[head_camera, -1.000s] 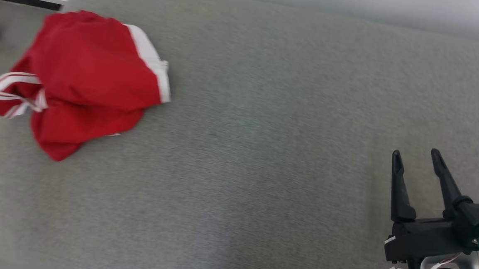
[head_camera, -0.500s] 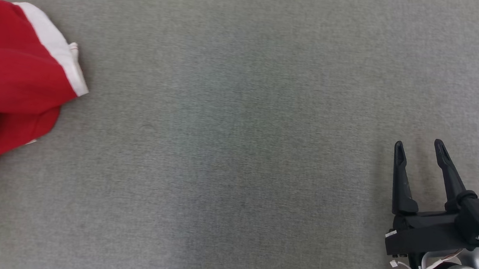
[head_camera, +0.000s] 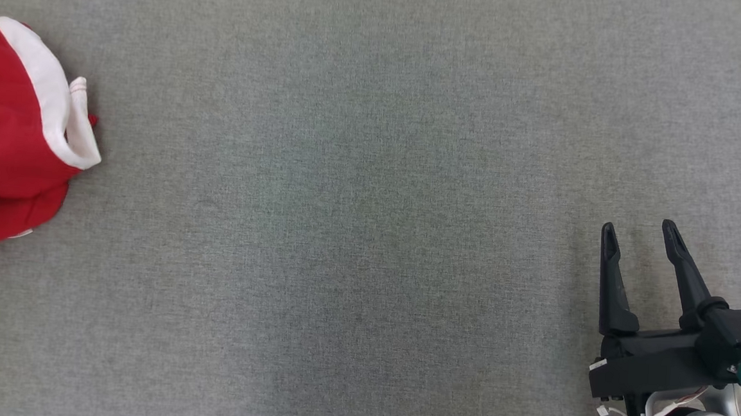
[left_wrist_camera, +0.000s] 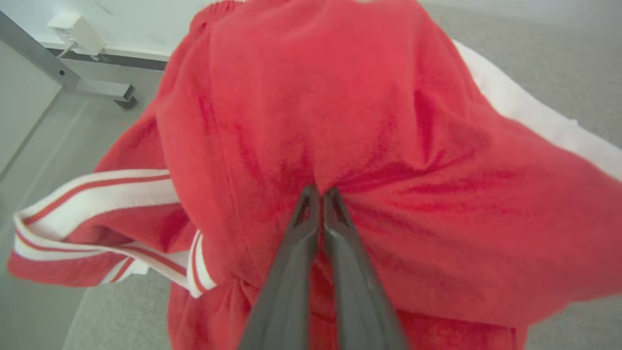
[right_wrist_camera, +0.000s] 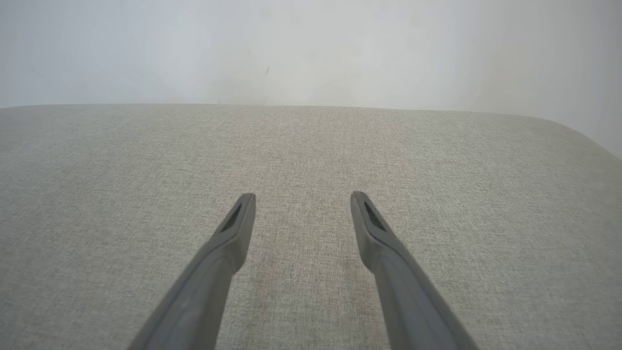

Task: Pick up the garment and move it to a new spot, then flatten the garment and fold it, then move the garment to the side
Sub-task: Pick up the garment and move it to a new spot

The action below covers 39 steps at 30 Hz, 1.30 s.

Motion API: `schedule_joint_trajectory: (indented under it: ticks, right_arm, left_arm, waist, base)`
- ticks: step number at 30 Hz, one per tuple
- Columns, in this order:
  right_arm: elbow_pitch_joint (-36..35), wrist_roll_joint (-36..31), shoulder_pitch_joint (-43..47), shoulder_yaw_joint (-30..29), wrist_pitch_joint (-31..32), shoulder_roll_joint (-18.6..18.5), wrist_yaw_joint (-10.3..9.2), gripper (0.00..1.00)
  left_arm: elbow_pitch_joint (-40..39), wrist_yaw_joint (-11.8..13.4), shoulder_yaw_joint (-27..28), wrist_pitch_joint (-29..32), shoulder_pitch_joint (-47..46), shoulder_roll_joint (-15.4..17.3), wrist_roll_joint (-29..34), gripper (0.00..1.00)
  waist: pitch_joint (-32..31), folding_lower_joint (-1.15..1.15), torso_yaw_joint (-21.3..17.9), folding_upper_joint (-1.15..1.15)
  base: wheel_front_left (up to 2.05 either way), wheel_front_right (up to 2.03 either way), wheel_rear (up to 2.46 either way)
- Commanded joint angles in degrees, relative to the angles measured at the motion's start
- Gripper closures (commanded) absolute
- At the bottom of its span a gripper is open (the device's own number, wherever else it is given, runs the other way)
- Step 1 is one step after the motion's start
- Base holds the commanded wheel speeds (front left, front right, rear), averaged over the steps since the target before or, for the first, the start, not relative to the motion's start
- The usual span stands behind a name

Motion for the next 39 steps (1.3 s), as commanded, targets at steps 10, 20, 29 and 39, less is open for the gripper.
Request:
schedule_joint_trajectory:
  ticks: [10,20,29,39]
  right_arm:
    - [3.72,2.57,1.26,0.41,-1.98,-0.06,-0.12,0.00]
    - [10.11,5.85,2.02,2.42,-5.79,-0.07,-0.12,0.00]
    - [13.66,9.05,1.21,5.85,-9.31,-0.05,-0.12,0.00]
    - [15.30,10.56,0.08,8.09,-10.84,-0.06,-0.12,0.00]
  left_arm:
    - [2.17,0.77,-1.33,-16.61,-7.95,2.01,5.13,1.00]
    - [-10.07,1.56,-4.50,-18.76,-18.95,-2.33,9.14,1.00]
    - [-23.62,1.76,-9.54,-13.51,-22.22,-10.56,8.06,1.00]
    - [-29.05,3.87,-14.92,-11.04,-12.01,-16.93,6.39,1.00]
  waist:
    - [-6.14,0.00,2.10,-0.01]
    - [-12.06,0.00,-0.20,-0.01]
    - [-14.24,0.00,-9.97,-0.01]
    - [-13.52,0.00,-16.85,-0.01]
  base:
    - [0.00,0.00,0.00]
    - [0.00,0.00,0.00]
    - [0.00,0.00,0.00]
    - [0.00,0.00,0.00]
